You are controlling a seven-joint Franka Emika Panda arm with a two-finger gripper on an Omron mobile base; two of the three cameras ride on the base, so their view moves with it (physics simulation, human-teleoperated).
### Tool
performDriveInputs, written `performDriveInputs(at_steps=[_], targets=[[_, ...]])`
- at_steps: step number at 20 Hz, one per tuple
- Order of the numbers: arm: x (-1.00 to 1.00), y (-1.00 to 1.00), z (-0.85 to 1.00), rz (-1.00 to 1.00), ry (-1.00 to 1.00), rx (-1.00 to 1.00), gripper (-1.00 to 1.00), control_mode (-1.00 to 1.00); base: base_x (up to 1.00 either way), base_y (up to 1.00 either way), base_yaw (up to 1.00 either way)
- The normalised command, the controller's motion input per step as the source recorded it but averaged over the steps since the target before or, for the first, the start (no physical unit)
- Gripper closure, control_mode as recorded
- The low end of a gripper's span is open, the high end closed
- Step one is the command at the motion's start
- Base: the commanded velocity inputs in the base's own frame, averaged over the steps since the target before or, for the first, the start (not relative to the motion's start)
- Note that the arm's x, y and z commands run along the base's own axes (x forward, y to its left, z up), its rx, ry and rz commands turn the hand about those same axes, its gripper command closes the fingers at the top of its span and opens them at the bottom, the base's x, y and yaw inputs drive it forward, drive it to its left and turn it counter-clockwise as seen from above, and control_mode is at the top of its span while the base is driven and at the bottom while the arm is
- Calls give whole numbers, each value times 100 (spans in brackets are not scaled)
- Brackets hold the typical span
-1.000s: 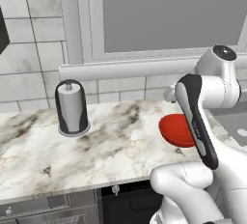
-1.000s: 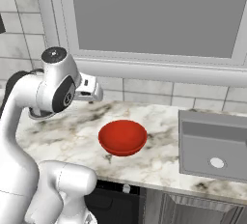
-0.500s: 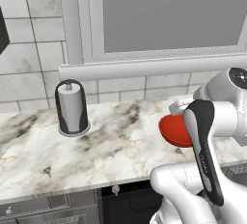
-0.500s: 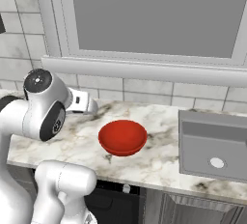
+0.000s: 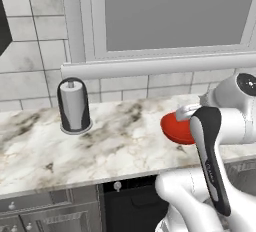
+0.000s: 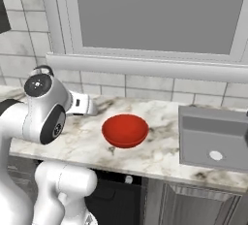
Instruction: Gather the eggs and milk located in the vicinity of the sink area and place them right next to the bowl.
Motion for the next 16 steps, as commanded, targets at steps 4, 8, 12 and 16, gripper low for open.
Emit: performDriveInputs(at_steps=[4,8,12,16], targets=[[0,0,0,0,0,0,-100,100,-91,-32,0],[0,0,0,0,0,0,-100,100,-60,-34,-1],[0,0,0,0,0,0,-100,100,-22,-56,-4],[0,0,0,0,0,0,-100,100,-3,-77,-7]])
